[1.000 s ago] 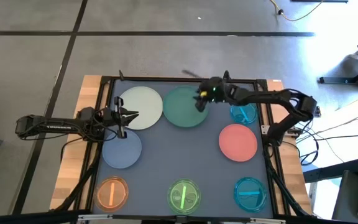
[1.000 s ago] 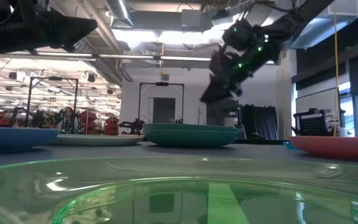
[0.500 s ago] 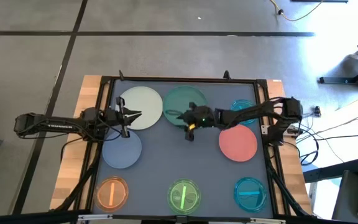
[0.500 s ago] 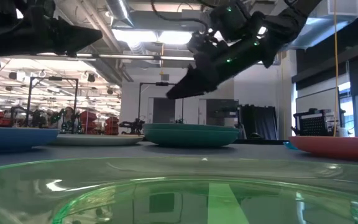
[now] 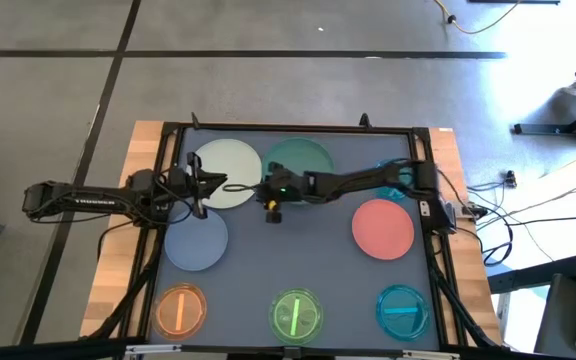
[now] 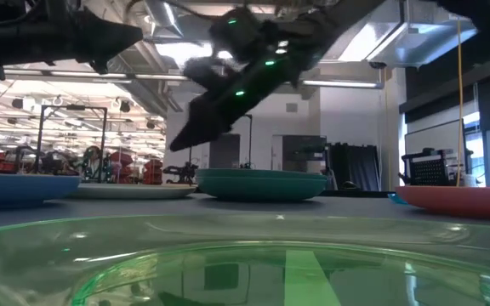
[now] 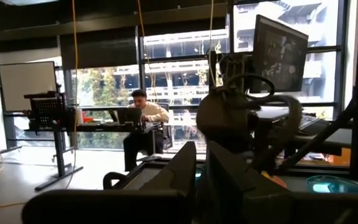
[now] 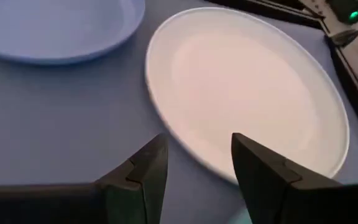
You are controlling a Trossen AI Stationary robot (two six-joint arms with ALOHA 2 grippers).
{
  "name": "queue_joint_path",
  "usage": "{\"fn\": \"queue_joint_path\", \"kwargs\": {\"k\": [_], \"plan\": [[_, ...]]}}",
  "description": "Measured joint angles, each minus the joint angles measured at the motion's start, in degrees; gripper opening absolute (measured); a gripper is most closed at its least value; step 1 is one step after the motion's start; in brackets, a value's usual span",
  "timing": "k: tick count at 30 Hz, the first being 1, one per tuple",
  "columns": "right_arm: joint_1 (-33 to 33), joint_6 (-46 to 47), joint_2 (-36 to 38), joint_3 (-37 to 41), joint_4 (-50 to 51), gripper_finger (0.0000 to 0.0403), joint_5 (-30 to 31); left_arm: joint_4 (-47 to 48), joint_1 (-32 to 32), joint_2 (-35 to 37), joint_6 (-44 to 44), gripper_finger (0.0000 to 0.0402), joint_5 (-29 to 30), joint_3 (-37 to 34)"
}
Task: Stack plastic plates
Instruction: Move the white plate to center of the table
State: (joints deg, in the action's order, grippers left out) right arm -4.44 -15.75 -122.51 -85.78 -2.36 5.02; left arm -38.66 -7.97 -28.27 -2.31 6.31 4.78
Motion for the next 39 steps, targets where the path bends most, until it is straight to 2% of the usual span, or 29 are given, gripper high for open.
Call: {"fn": "queue_joint_path", "kwargs": {"k": [5, 9, 17, 26, 30, 39], "plan": [[-0.6, -1.6, -7.2, -9.8, 6.0, 0.017, -0.3, -1.5, 0.0, -0.2, 0.7, 0.0032, 0.0, 0.0], [-1.0, -1.4, -11.3, -14.0, 8.0, 0.017, -1.5, -1.7, 0.0, -0.2, 0.7, 0.0032, -0.1, 0.0], [-2.4, -0.1, -15.3, -14.9, 6.6, 0.017, -1.2, -3.7, 0.0, -0.2, 0.7, 0.0032, 0.0, 0.0], [-3.5, 0.7, -16.1, -14.9, 6.4, 0.0164, -3.6, -7.4, 0.0, -0.2, 2.3, 0.0032, 0.0, 0.0], [-3.4, -1.1, -16.1, -14.9, 6.3, 0.0129, -3.6, -7.4, 0.0, -0.2, 2.6, 0.0032, 0.0, 0.0], [-3.6, -6.1, -16.2, -14.8, 5.3, 0.0012, -1.4, -8.2, 0.0, -0.2, 3.7, 0.0032, 0.0, 0.0]]}}
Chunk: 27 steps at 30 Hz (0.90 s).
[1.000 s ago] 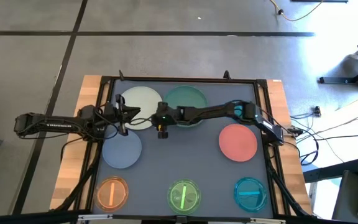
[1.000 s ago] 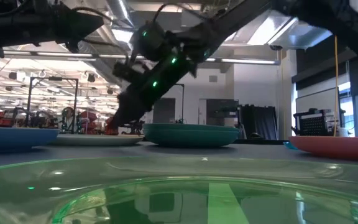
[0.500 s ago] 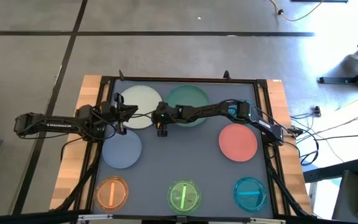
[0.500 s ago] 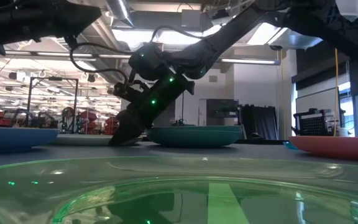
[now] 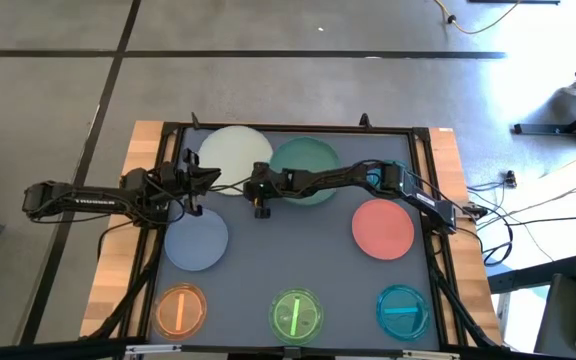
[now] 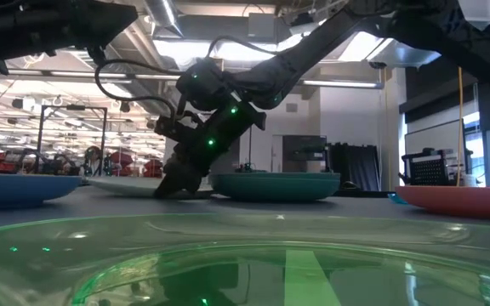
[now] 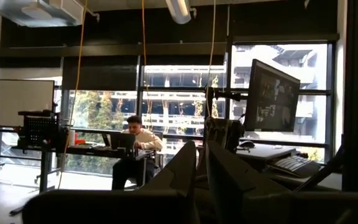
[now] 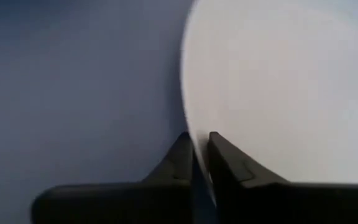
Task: Stack plastic plates
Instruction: Move the white plate to center of the table
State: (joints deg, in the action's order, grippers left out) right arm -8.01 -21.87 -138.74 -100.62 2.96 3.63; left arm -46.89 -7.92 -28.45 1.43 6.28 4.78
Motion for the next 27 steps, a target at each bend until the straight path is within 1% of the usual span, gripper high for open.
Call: {"fn": "queue_joint_path", "kwargs": {"k": [1, 4, 12, 16, 23, 27], "plan": [[0.0, -0.8, 0.0, 0.0, 0.0, 0.0007, 0.1, 0.0, 0.0, 0.0, 0.0, 0.0032, 0.0, 0.0], [0.1, -3.4, 0.0, 0.0, 0.1, 0.0008, 0.0, 0.0, 0.0, 0.0, 0.0, 0.0032, 0.0, 0.0], [0.1, -4.1, 0.9, 0.2, 0.7, 0.0002, -0.7, 0.0, 0.0, 0.0, 0.0, 0.0032, 0.0, 0.0], [1.4, -4.1, 3.8, 0.2, 2.1, 0.0001, -1.7, 0.1, 0.0, 0.0, -0.7, 0.0032, 0.3, 0.0], [5.8, -5.4, 9.1, 0.2, 3.3, 0.0001, -1.1, 0.0, 0.0, 0.0, -1.8, 0.0032, 0.4, 0.0], [9.0, -5.4, 12.4, 0.2, 6.5, 0.0001, 1.2, -0.5, 0.1, 0.9, -1.8, 0.0032, 0.3, -0.1]]}}
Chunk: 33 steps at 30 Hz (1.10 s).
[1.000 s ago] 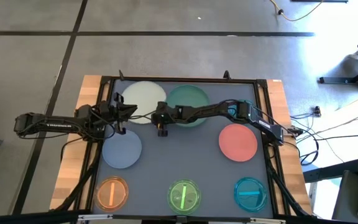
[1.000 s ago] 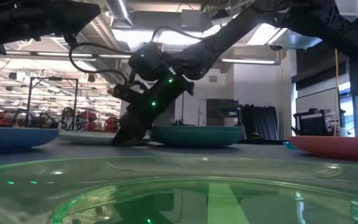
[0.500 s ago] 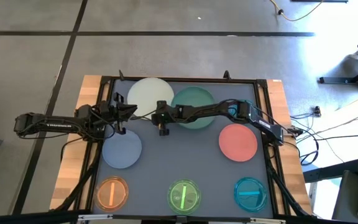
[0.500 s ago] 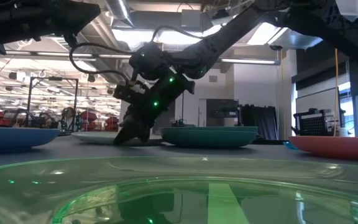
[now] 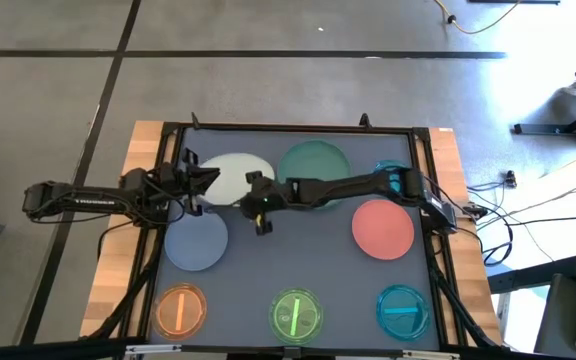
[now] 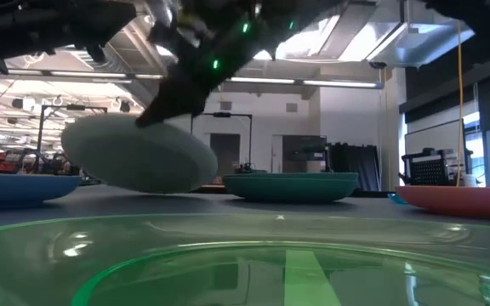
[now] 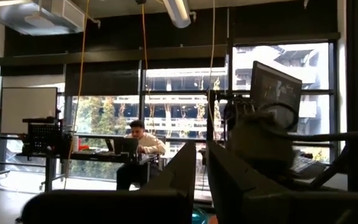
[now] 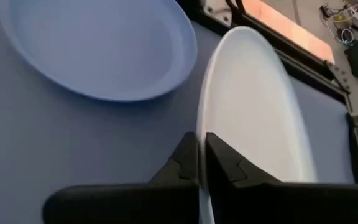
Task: Stack plastic plates
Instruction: Move the white plate to center of the table
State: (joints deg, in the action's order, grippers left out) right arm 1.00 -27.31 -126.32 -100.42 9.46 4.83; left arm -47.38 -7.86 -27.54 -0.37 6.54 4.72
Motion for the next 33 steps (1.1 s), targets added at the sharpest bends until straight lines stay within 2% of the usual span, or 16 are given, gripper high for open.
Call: {"fn": "queue_joint_path", "kwargs": {"k": [6, 14, 22, 28, 33], "plan": [[5.3, 0.7, 3.7, -0.1, 7.1, 0.0001, 0.7, -0.4, 0.0, 1.4, 0.2, 0.0032, 0.0, 0.0], [11.9, 8.8, 8.4, -0.1, 20.4, 0.0001, -0.6, -0.2, 0.0, 1.4, 1.3, 0.0032, 0.0, 0.0], [17.9, 18.3, 10.2, -0.1, 28.7, 0.0001, -1.4, -0.2, 0.0, 1.4, 1.3, 0.0032, 0.0, 0.0], [20.2, 27.4, 11.1, 4.2, 29.3, 0.0, -1.3, -0.2, 0.0, 1.4, 1.6, 0.0032, 0.0, 0.0], [22.6, 35.8, 13.3, 10.2, 23.9, 0.0, 0.5, 0.6, 0.7, 1.4, 5.2, 0.0032, 0.0, 0.0]]}}
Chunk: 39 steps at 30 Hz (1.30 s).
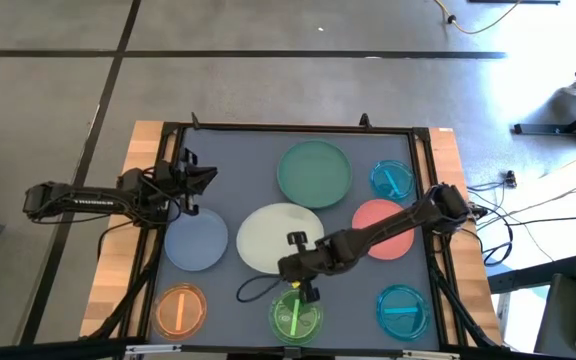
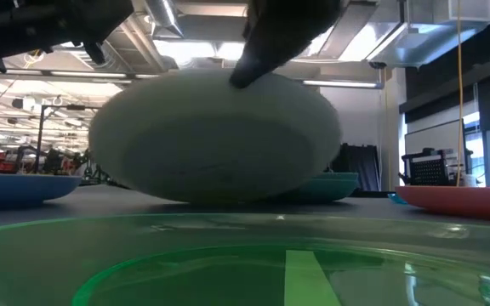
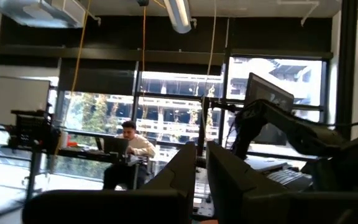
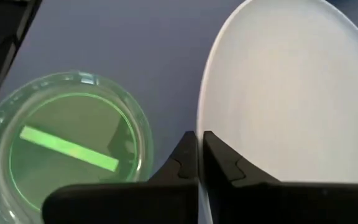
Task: Stack plastic plates
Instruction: Move the white plate to center of the table, then stack the stacked green plate on top of the white plate
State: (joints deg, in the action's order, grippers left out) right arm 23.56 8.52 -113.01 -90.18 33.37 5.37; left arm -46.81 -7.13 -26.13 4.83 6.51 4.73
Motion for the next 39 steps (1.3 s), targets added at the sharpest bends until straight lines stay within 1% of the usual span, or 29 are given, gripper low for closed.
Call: {"fn": "queue_joint_path", "kwargs": {"k": [2, 5, 7, 10, 12, 16, 17, 21, 23, 25, 29, 31, 33, 35, 37, 39], "plan": [[1.0, 2.8, 0.3, 2.1, -0.7, 0.0, 0.7, 0.3, 0.9, -0.1, 1.2, 0.0032, 0.0, 0.0], [2.3, 7.0, 0.4, 5.4, -0.7, 0.0, 4.3, 2.5, 2.6, -0.1, 2.3, 0.0032, 0.0, 0.0], [2.9, 9.5, 0.4, 8.2, -2.6, 0.0, 5.4, 3.8, 3.8, -0.2, 3.1, 0.0032, 0.0, 0.0], [2.8, 12.3, 0.4, 12.6, -6.6, 0.0, 5.6, 4.6, 5.5, -0.6, 5.2, 0.0032, 0.0, 0.0], [2.7, 14.3, 0.4, 14.6, -7.0, 0.0, 5.6, 4.6, 6.6, -1.0, 5.1, 0.0032, 0.1, 0.0], [2.7, 16.5, 0.4, 18.3, -8.2, 0.0001, 5.8, 0.6, 7.5, -2.2, 3.8, 0.0032, 4.4, 0.0], [2.7, 17.9, 0.4, 18.7, -9.4, 0.0001, 6.1, -0.5, 7.4, -2.6, 3.8, 0.0032, 4.7, 0.0], [2.7, 21.3, 0.4, 19.2, -12.2, 0.0004, 5.5, -0.1, 7.5, -2.9, 3.8, 0.0032, 2.0, 0.0], [2.7, 21.5, 0.4, 19.2, -13.9, 0.0018, 4.3, 0.0, 7.8, -3.4, 3.8, 0.0032, 1.4, 0.0], [2.7, 21.4, 0.4, 18.7, -13.7, 0.0044, 3.0, 0.1, 8.4, -4.0, 4.0, 0.0032, 1.4, 0.0], [1.5, 17.1, 0.7, 14.1, -7.1, 0.011, -0.4, -0.1, 9.8, -4.6, 4.1, 0.0032, 1.4, 0.0], [0.6, 14.3, 1.6, 10.9, -3.0, 0.0138, -0.1, 0.0, 10.4, -4.7, 4.1, 0.0032, 1.5, 0.0], [0.1, 10.7, 3.1, 8.6, 0.3, 0.016, 2.6, 0.0, 10.7, -4.7, 4.0, 0.0032, 1.5, 0.0], [-0.9, 7.4, 4.8, 7.5, 2.4, 0.0175, 7.2, -0.1, 10.7, -4.7, 4.0, 0.0032, 1.5, 0.0], [-2.5, 5.1, 6.7, 7.5, 4.6, 0.0184, 11.7, 0.0, 10.7, -4.7, 4.0, 0.0032, 1.5, 0.0], [-5.1, 3.7, 8.2, 7.7, 6.6, 0.0186, 14.7, 0.5, 10.7, -4.7, 4.0, 0.0032, 1.5, 0.0]]}}
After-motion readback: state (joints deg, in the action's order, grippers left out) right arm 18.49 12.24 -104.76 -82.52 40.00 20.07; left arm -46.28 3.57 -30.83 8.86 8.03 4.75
